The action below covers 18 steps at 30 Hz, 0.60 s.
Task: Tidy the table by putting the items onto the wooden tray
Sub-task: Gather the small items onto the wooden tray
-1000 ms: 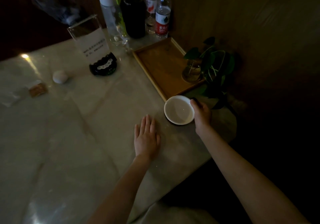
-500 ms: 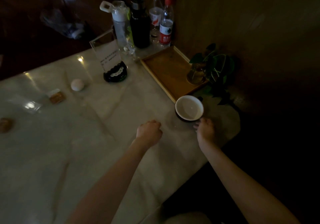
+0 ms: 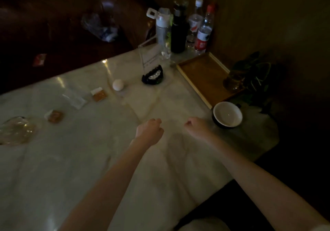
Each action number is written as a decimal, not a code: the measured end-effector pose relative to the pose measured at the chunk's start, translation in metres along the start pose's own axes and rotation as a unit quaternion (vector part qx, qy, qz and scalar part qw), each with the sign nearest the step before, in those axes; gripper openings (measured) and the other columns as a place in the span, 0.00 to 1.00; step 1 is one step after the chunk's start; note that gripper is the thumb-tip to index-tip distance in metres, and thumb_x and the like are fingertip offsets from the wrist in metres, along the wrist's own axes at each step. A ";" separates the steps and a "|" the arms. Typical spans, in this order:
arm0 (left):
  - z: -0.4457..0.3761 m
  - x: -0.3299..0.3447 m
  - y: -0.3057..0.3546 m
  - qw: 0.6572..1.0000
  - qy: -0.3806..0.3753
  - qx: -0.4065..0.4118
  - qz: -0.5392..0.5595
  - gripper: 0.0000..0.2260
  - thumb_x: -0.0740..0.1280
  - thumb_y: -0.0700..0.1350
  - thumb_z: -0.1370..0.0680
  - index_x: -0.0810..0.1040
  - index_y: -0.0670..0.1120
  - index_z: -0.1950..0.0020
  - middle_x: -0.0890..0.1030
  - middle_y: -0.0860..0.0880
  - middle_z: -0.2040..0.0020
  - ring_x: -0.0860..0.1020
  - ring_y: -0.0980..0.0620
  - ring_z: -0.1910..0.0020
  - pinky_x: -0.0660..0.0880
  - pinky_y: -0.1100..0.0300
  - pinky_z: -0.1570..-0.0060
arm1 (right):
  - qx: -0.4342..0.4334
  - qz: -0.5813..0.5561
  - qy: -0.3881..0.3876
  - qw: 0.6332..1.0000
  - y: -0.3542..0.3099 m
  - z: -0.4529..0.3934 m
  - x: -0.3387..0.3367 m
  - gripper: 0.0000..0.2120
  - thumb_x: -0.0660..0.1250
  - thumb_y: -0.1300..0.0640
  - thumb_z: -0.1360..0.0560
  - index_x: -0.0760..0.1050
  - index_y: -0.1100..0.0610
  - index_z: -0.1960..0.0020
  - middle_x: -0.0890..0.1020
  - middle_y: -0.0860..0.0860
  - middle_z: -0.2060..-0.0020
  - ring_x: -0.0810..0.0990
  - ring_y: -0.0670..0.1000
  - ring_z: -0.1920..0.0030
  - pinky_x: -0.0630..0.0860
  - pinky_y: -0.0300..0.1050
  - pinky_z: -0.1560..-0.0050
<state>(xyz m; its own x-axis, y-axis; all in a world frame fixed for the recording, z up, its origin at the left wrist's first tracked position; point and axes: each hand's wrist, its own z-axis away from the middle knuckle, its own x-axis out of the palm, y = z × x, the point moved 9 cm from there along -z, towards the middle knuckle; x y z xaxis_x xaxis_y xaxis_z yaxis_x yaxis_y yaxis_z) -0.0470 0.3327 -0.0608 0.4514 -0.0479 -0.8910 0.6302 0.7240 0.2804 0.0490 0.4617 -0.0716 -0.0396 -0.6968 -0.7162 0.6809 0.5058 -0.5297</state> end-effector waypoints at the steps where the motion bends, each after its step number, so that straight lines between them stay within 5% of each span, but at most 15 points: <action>1: -0.003 -0.008 -0.008 1.000 0.009 -0.008 0.006 0.18 0.57 0.46 0.22 0.66 0.46 0.33 0.73 0.43 0.37 0.73 0.42 0.40 0.72 0.50 0.47 | -0.020 0.034 0.005 0.999 -0.014 -0.006 -0.007 0.12 0.59 0.56 0.24 0.76 0.61 0.46 0.81 0.56 0.50 0.79 0.57 0.49 0.76 0.50 0.51; 9: -0.043 -0.076 -0.059 0.991 0.124 -0.055 0.012 0.22 0.58 0.46 0.23 0.59 0.46 0.30 0.71 0.44 0.36 0.71 0.42 0.40 0.71 0.50 0.49 | -0.139 0.130 0.068 0.979 -0.102 -0.078 -0.054 0.12 0.61 0.55 0.24 0.73 0.58 0.42 0.80 0.54 0.46 0.78 0.53 0.47 0.77 0.48 0.48; 18: -0.101 -0.094 -0.126 0.971 0.198 -0.126 0.036 0.24 0.62 0.47 0.24 0.60 0.43 0.31 0.64 0.41 0.30 0.68 0.39 0.37 0.69 0.46 0.43 | -0.143 0.038 0.097 0.984 -0.124 -0.173 -0.053 0.31 0.69 0.52 0.28 0.63 0.59 0.30 0.71 0.56 0.34 0.69 0.55 0.34 0.69 0.48 0.37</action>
<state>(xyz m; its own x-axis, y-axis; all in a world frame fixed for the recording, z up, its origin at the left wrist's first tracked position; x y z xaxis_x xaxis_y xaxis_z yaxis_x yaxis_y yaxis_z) -0.2326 0.3155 -0.0483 0.1787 0.2427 -0.9535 0.4090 0.8631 0.2963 -0.1599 0.5240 -0.0464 -0.1538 -0.5555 -0.8171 0.4546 0.6945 -0.5577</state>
